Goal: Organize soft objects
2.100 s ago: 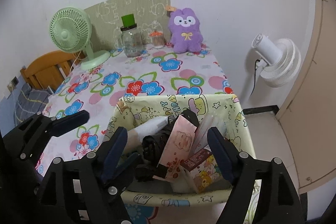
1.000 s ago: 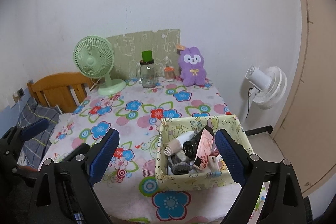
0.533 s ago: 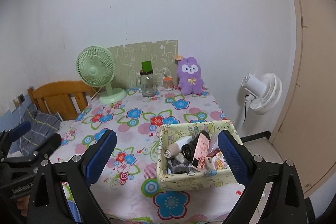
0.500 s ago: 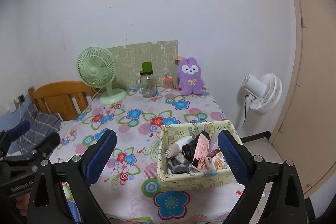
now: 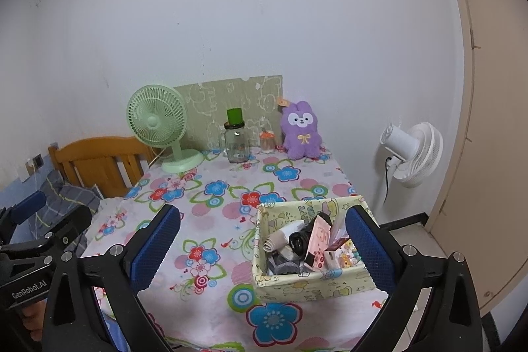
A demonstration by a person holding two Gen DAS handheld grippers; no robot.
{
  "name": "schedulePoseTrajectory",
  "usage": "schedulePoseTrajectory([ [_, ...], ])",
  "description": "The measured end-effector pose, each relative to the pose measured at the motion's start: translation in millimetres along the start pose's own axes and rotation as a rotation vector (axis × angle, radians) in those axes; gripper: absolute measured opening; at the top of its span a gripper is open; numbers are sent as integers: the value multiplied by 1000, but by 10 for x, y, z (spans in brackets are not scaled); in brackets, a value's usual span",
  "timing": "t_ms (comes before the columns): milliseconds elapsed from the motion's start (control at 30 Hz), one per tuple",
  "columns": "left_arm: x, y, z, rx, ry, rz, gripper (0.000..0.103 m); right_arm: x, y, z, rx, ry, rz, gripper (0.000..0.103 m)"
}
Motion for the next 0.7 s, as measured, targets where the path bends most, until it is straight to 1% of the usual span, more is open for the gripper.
schedulePoseTrajectory([
  [233,16,-1,-31,6,-7,3,103,31,2,7,-1,7,-16,103],
  [400,32,7,-53,4,-6,5,103,79,35,15,-11,16,-45,103],
  [700,22,-1,-72,8,-11,17,103,79,23,46,-7,18,-44,103],
])
Point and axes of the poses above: each gripper's, at about its wrist camera, not at the fingertips, and x roughly against the way its jaws point, z to its left, y to its top, the point moved 9 cm from there along -x, roughly the way its jaws point, and after that the axes turned 11 degrees about -x, right-handed, at the moved point
